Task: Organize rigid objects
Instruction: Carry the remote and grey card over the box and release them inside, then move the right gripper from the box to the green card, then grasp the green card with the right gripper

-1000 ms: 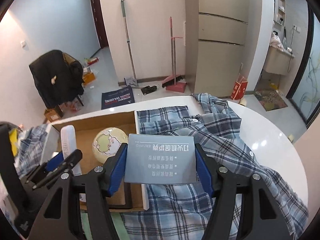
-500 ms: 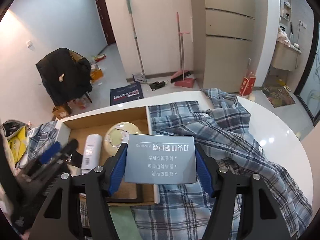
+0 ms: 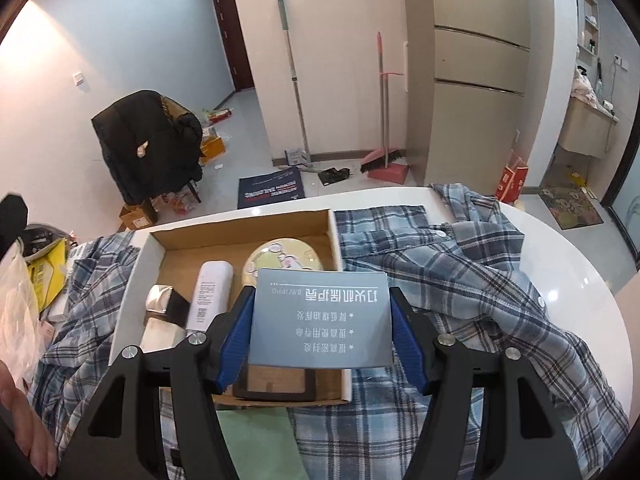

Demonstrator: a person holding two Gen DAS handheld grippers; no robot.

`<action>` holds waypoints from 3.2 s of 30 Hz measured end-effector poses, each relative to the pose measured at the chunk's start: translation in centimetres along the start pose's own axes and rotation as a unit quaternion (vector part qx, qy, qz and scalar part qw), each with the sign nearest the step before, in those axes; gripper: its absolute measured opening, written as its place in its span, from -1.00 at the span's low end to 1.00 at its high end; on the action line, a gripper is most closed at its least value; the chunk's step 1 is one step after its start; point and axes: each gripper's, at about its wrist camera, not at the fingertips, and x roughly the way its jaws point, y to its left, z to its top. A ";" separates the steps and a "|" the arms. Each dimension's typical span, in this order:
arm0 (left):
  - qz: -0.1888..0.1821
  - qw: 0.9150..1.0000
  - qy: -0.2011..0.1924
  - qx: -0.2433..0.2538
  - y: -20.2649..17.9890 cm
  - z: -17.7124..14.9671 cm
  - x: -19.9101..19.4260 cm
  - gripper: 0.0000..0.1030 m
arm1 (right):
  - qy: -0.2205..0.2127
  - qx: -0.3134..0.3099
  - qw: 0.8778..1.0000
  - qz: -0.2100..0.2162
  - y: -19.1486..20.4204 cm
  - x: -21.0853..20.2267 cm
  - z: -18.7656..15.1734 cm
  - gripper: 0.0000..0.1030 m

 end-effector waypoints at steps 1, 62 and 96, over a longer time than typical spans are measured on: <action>-0.002 1.000 0.001 -0.003 0.3 -0.2 -0.2 1.00 | 0.002 -0.002 1.000 0.005 0.1 0.0 -0.1 0.22; 0.035 0.999 -0.009 -0.018 1.3 -9.3 -8.9 0.99 | 0.055 -0.031 0.987 0.147 0.5 -2.8 -10.5 0.07; -0.021 0.997 0.062 -0.035 1.9 -11.9 -5.8 0.99 | 0.132 0.016 0.980 0.149 -1.1 1.2 -11.7 0.42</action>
